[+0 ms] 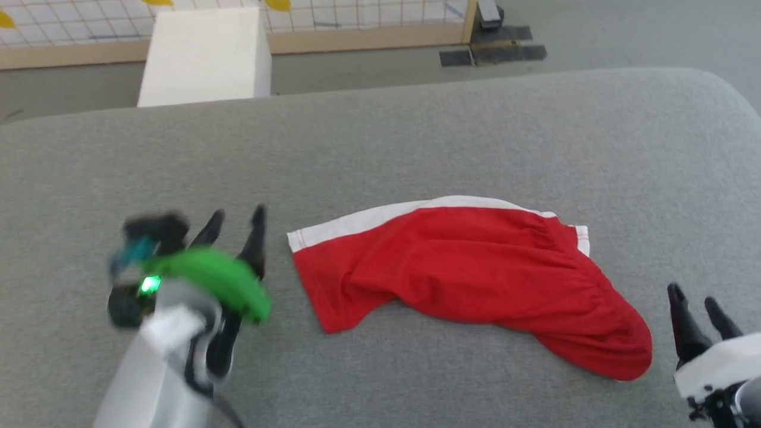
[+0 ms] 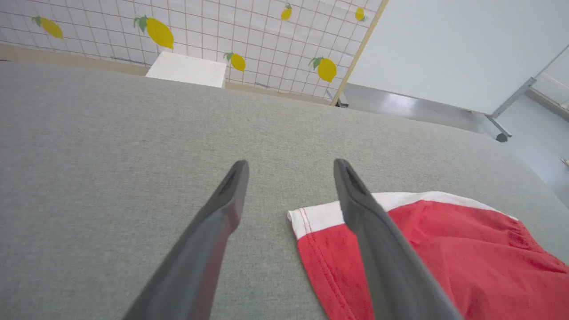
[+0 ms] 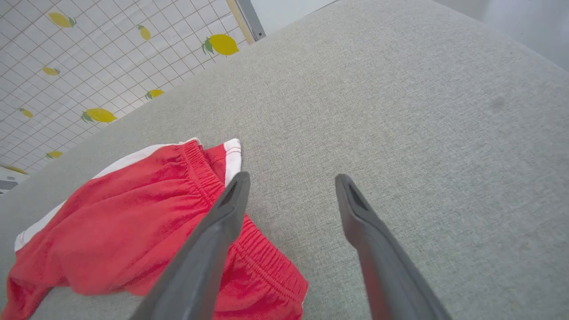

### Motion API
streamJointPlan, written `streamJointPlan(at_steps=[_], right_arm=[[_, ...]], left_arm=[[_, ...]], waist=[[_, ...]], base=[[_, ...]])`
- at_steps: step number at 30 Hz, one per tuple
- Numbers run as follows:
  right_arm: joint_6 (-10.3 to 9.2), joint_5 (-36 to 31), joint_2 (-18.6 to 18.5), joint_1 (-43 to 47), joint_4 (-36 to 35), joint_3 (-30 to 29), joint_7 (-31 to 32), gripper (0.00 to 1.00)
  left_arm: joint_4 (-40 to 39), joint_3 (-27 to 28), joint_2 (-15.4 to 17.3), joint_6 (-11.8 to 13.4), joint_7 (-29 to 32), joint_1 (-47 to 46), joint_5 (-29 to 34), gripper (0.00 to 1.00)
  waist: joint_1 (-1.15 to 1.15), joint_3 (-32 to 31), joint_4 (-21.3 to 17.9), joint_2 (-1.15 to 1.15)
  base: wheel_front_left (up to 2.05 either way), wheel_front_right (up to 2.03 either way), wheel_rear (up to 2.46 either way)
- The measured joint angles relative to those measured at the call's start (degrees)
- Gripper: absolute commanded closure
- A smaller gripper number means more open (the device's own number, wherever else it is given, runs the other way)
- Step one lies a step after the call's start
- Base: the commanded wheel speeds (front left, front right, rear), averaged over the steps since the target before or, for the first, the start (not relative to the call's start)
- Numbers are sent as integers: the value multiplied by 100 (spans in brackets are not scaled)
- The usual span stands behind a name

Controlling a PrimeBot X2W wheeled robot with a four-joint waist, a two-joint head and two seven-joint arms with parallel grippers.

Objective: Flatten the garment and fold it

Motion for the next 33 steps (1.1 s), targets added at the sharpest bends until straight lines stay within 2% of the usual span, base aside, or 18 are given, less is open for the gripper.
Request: streamJointPlan(at_steps=[3, 4, 8, 13, 14, 15, 19, 25, 30, 31, 32, 33], right_arm=[[1, -12, 2, -161, -76, 20, 20, 0], [1, -3, 0, -268, -98, 80, 48, 0], [1, 63, 2, -304, -74, 158, 31, 0], [1, 81, 1, -320, -7, 176, -74, 0], [1, 76, 2, -321, 4, 181, -110, 0], [1, 67, 1, -323, 8, 181, -111, 0], [1, 12, 0, -334, 5, 235, -143, 0], [0, -435, -3, -601, -355, 401, 120, 0], [1, -1015, 1, -1357, -736, 1090, 1188, 0], [1, -1143, 2, -1562, -738, 1228, 1446, 0], [1, -1560, -2, -2126, -590, 1561, 2029, 0], [1, -1628, -1, -2304, -458, 1660, 2208, 0]], left_arm=[[545, -353, 92, -26, 1118, -791, 24, 0], [1103, -689, 220, -27, 2075, -1290, 142, 0], [1630, -975, 407, -71, 2728, -1615, 382, 0], [1950, -1107, 561, -113, 2958, -1731, 492, 0], [1954, -1091, 576, -160, 2938, -1752, 476, 61], [1952, -1063, 567, -177, 2881, -1767, 435, 100], [1947, -1015, 522, -380, 2760, -1777, 235, 100], [1540, -775, 331, -394, 2071, -1407, -64, 100], [818, -628, 182, -344, 1552, -818, -163, 100], [661, -599, 183, -311, 1501, -728, -187, 100], [283, -553, 186, -243, 1451, -545, -224, 100], [187, -554, 190, -229, 1451, -502, -232, 100]], waist=[[0, 118, -105, 0], [0, 251, -230, 0], [0, 463, -407, 0], [0, 720, -594, 0], [0, 763, -631, 0], [0, 796, -656, 0], [0, 909, -703, 0], [0, 877, -582, 0], [0, 893, -516, 0], [0, 912, -505, 0], [0, 961, -450, 0], [0, 984, -426, 0]], base=[[0, 0, 0], [0, 0, 0], [0, 0, 0], [0, 0, 0], [0, 0, 0], [0, 0, 0], [0, 0, 0], [0, 0, 0], [0, 0, 0], [0, 0, 0], [0, 0, 0], [0, 0, 0]])
